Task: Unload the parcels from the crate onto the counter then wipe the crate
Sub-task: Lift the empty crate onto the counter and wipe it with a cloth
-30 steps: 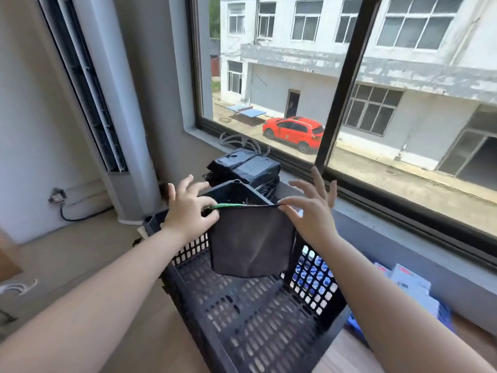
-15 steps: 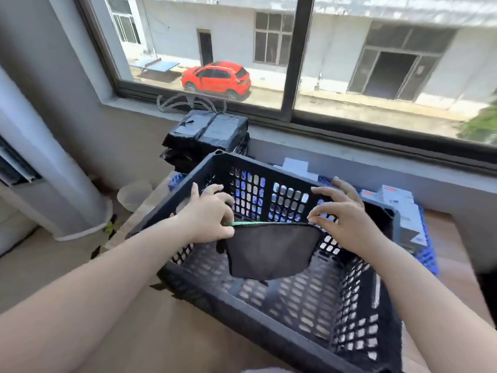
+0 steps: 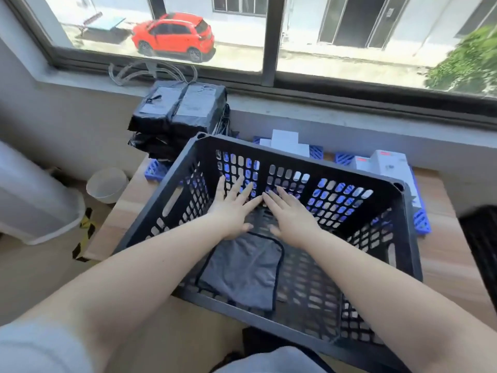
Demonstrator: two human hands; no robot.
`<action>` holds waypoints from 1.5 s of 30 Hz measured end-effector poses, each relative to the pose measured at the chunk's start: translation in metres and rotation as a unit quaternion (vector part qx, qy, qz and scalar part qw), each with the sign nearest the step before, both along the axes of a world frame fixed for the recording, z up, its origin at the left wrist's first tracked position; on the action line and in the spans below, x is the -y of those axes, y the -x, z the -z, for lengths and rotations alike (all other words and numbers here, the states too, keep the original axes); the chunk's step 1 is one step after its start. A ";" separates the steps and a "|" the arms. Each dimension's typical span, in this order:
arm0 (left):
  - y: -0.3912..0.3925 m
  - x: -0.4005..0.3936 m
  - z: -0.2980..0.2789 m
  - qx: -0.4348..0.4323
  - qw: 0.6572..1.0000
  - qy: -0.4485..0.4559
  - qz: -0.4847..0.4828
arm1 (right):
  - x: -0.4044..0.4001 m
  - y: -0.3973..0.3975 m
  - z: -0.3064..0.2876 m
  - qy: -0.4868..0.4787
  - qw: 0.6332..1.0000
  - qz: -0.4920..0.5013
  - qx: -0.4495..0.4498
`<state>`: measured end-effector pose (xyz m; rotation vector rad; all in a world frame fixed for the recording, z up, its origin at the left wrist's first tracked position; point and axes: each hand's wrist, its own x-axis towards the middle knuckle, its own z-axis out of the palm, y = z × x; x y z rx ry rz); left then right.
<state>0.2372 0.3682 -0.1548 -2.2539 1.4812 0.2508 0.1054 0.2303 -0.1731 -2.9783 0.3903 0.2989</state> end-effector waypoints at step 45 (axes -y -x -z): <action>-0.144 0.003 -0.043 -0.060 0.968 0.203 0.135 | -0.085 -0.050 0.185 -0.109 0.991 0.069 -0.044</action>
